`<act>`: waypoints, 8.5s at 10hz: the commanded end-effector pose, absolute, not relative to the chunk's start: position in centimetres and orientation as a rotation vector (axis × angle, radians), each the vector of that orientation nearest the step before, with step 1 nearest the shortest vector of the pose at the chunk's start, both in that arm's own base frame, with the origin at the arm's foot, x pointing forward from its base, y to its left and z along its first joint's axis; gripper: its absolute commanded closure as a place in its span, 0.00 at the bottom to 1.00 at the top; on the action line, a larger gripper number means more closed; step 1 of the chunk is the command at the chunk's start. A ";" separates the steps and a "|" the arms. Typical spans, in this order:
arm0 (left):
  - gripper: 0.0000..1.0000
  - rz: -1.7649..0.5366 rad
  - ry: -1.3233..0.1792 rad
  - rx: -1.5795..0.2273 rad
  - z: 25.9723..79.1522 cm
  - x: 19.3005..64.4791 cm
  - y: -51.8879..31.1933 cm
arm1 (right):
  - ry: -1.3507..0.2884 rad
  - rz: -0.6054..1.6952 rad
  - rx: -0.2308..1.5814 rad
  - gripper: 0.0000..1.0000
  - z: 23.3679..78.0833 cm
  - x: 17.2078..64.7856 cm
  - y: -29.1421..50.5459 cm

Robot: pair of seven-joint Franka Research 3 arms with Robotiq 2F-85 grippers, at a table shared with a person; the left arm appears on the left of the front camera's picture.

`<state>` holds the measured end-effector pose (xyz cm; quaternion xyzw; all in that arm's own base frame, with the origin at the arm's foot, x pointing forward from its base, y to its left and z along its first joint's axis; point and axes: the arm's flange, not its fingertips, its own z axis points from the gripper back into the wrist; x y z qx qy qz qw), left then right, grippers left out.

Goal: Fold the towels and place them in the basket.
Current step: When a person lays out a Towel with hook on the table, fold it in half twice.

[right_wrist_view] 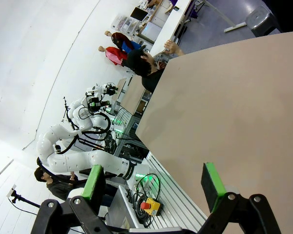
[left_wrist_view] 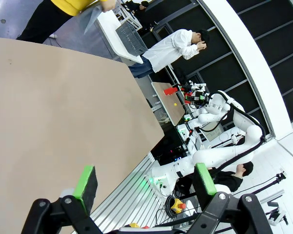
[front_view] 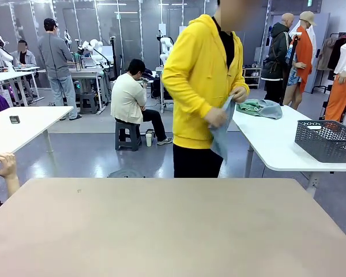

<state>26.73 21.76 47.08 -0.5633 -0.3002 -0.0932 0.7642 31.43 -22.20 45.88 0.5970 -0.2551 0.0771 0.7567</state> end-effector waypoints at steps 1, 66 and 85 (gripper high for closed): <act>0.00 -0.217 -0.677 -1.244 47.1 26.9 21.8 | -0.565 0.174 1.312 0.00 46.0 31.5 -22.2; 0.00 -1.497 -0.213 0.010 42.3 30.4 -24.4 | -0.163 1.479 0.056 0.00 42.5 32.4 21.0; 0.00 -1.518 -0.077 -0.101 30.7 32.4 -27.5 | -0.003 1.444 -0.009 0.00 29.1 32.6 22.8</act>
